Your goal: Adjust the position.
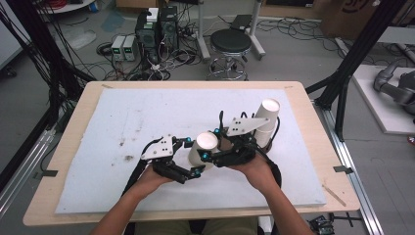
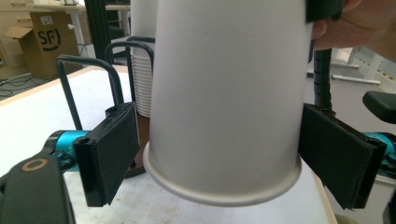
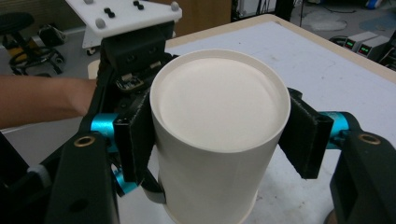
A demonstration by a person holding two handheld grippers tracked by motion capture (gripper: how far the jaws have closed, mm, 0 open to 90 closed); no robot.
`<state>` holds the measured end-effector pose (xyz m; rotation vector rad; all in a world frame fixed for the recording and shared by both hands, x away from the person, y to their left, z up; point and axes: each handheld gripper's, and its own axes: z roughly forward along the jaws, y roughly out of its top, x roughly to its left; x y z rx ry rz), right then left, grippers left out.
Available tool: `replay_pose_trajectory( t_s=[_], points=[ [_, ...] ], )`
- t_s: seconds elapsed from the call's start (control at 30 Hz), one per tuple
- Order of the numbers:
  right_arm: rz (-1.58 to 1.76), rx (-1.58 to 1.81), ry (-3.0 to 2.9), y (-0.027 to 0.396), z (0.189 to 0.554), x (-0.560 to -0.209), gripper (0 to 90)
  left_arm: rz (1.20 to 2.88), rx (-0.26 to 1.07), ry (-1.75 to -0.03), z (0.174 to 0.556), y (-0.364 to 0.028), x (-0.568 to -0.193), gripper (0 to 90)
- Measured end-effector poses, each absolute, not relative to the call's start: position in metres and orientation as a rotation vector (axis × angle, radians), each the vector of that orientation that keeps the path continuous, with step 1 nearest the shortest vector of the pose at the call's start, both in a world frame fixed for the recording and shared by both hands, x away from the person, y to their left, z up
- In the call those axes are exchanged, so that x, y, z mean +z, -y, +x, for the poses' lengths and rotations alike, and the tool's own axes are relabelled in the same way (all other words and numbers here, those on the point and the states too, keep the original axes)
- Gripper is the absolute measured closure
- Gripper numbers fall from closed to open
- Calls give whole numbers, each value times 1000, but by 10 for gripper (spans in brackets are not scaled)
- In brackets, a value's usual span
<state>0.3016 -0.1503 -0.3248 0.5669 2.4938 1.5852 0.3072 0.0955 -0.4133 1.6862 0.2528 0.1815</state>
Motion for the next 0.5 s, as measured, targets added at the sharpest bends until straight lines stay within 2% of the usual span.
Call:
replay_pose_trajectory(
  t_s=[0.27, 0.5],
  points=[
    [595, 1624, -2494, 155, 304, -330, 349, 1708, 183, -222, 305, -97, -411, 249],
    [616, 1622, -2514, 156, 304, -332, 336, 1751, 192, -219, 304, -98, -409, 299]
  ],
)
